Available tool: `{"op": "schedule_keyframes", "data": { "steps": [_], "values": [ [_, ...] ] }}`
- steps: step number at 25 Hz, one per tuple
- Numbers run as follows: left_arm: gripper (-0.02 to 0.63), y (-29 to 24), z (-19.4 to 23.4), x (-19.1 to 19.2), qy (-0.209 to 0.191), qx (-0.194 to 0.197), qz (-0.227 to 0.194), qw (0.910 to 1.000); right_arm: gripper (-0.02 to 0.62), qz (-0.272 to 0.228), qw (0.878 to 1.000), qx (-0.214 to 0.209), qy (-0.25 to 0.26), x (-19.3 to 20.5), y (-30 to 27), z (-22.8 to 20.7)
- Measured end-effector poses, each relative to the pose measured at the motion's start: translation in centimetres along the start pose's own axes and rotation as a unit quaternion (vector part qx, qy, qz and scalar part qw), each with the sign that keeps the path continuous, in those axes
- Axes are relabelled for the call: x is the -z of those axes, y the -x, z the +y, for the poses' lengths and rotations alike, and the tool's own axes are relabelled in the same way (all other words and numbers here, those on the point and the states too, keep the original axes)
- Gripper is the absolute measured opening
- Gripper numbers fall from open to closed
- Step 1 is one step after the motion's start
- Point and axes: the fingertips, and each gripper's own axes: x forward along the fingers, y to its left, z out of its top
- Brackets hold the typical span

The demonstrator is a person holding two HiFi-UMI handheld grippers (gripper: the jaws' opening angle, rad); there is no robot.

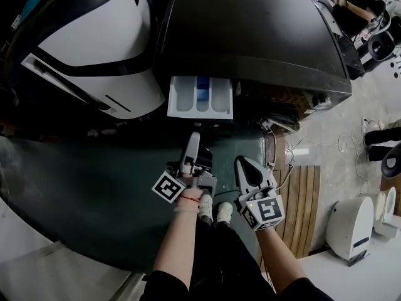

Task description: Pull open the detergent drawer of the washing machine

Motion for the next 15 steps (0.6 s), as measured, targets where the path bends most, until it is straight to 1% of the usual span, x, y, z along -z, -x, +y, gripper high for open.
{"op": "schedule_keyframes", "data": {
  "steps": [5,9,15],
  "values": [
    [0.133,1.1,-0.5,0.2,-0.003,-0.001,-0.002,1.0000,0.015,0.005,1.000,0.001,0.002,0.2,1.0,0.6],
    [0.132,1.7,-0.8,0.5,-0.001,-0.003,-0.004,1.0000,0.015,-0.006,1.000,-0.008,-0.002,0.3,1.5,1.1],
    [0.127,2.4,-1.2,0.6,0.003,0.000,-0.002,1.0000,0.015,-0.001,1.000,0.004,0.001,0.9,2.4,1.2]
  ]
}}
